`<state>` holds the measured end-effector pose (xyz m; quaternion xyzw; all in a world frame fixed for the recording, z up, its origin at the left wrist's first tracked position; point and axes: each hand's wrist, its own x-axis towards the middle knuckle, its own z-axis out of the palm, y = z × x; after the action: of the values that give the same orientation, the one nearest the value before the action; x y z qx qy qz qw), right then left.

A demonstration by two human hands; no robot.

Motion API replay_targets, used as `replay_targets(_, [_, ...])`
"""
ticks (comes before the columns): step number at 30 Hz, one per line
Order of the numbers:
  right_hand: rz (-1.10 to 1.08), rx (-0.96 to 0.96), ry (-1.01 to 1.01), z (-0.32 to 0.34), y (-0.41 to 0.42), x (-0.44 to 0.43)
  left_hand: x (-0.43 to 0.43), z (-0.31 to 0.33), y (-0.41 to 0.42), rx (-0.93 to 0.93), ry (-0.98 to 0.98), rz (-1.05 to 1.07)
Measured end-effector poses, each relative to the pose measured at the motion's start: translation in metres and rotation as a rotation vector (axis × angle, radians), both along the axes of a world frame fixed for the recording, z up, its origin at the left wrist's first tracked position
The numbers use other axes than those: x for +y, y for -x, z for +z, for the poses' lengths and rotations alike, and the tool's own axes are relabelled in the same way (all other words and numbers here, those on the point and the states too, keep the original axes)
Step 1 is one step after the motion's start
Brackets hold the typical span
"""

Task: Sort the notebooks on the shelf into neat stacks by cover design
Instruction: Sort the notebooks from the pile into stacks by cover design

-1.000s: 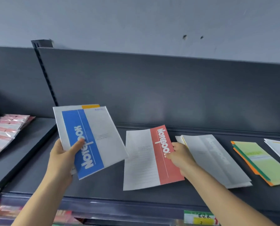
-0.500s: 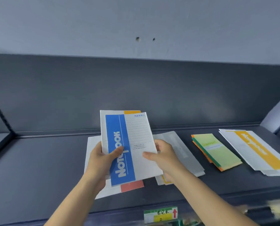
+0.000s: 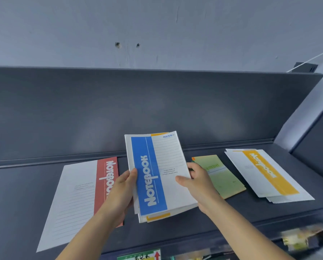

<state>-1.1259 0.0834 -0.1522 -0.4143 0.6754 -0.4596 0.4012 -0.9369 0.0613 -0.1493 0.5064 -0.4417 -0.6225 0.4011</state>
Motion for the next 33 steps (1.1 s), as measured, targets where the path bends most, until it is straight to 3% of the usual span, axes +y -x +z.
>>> replay_targets(6, [0.011,0.009,-0.014,-0.006,0.017,-0.003,0.002,-0.007,0.012,-0.132,0.059,-0.031])
replay_targets(14, [-0.213,-0.013,0.049,0.000,0.039,-0.015,-0.008,-0.007,-0.009,-0.232,0.032,0.074])
replay_targets(19, [-0.227,0.060,0.127,0.024,0.048,-0.019,-0.011,-0.019,-0.013,-0.218,0.042,-0.046])
replay_targets(23, [-0.155,0.170,0.104,0.040,0.059,-0.019,-0.017,-0.041,-0.010,-0.493,0.109,-0.244])
replay_targets(28, [-0.034,0.373,0.033,0.042,0.068,-0.012,-0.026,-0.049,-0.013,-0.611,0.294,-0.188])
replay_targets(30, [0.086,0.472,-0.021,0.046,0.069,-0.010,-0.032,-0.048,-0.015,-0.761,0.387,-0.171])
replay_targets(33, [0.267,0.734,-0.066,0.059,0.065,-0.009,-0.038,-0.044,-0.023,-0.885,0.556,-0.039])
